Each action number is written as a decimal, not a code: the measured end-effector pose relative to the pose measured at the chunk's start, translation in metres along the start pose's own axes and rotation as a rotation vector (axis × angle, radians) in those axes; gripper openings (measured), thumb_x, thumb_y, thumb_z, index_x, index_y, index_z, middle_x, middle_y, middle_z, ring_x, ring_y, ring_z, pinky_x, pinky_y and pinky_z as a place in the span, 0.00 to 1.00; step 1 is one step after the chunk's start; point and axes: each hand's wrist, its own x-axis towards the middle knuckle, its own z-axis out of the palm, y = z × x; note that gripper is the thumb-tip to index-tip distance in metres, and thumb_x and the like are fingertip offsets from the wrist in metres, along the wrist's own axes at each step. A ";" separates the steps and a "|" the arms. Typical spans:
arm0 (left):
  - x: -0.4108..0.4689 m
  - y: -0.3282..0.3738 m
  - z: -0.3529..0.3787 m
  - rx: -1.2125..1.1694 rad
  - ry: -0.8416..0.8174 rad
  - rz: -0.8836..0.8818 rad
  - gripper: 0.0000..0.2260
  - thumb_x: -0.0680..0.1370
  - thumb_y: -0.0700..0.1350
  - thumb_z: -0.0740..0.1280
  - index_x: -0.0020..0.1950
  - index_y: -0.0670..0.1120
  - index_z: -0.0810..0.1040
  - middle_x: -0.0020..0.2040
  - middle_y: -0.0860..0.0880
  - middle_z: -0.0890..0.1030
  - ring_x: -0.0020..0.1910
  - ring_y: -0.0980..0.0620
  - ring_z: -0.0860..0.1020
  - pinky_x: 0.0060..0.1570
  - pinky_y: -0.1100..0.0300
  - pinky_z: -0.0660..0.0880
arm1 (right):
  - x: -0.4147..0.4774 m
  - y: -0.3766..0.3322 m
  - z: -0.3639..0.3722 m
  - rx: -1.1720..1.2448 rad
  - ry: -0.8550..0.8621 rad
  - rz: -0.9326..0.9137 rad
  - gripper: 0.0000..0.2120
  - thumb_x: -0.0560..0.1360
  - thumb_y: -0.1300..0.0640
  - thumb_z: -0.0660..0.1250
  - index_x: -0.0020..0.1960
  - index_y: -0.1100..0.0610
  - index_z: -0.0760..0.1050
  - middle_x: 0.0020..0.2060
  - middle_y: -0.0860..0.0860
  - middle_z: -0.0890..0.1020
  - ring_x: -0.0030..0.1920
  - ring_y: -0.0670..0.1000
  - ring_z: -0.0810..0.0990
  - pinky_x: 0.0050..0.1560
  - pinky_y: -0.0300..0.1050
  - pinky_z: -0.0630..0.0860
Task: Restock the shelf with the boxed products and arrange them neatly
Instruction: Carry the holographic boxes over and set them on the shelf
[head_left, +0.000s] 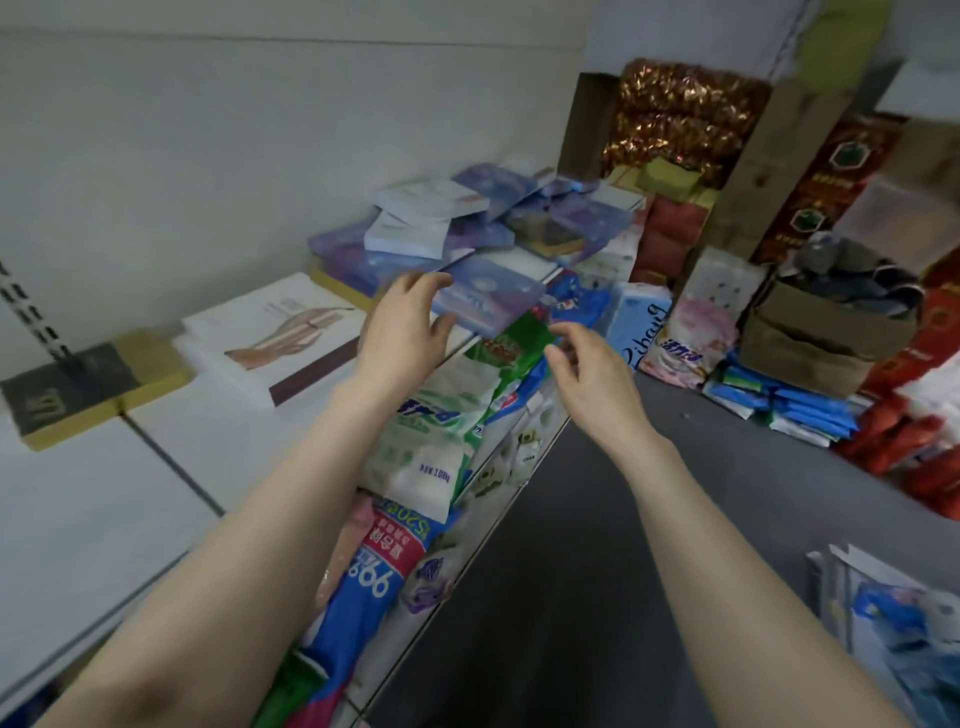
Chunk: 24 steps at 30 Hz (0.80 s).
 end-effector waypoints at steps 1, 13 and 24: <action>0.017 -0.005 0.008 0.019 -0.025 -0.004 0.19 0.74 0.45 0.68 0.65 0.45 0.76 0.60 0.43 0.77 0.59 0.40 0.76 0.57 0.49 0.73 | 0.016 0.004 0.003 -0.005 -0.007 -0.010 0.15 0.82 0.50 0.59 0.66 0.52 0.71 0.58 0.51 0.78 0.54 0.52 0.78 0.50 0.45 0.71; 0.058 0.001 0.124 0.428 -0.373 -0.004 0.34 0.74 0.65 0.62 0.76 0.51 0.60 0.75 0.45 0.63 0.73 0.41 0.61 0.71 0.46 0.56 | 0.182 0.101 0.023 -0.033 -0.047 -0.039 0.17 0.80 0.52 0.61 0.68 0.54 0.70 0.61 0.57 0.77 0.62 0.57 0.75 0.60 0.52 0.72; 0.018 0.023 0.128 0.486 -0.120 -0.108 0.31 0.66 0.37 0.75 0.68 0.45 0.75 0.67 0.45 0.76 0.66 0.41 0.74 0.65 0.46 0.72 | 0.313 0.156 0.043 -0.223 -0.268 0.116 0.39 0.77 0.33 0.57 0.73 0.63 0.61 0.68 0.69 0.68 0.68 0.69 0.66 0.65 0.61 0.66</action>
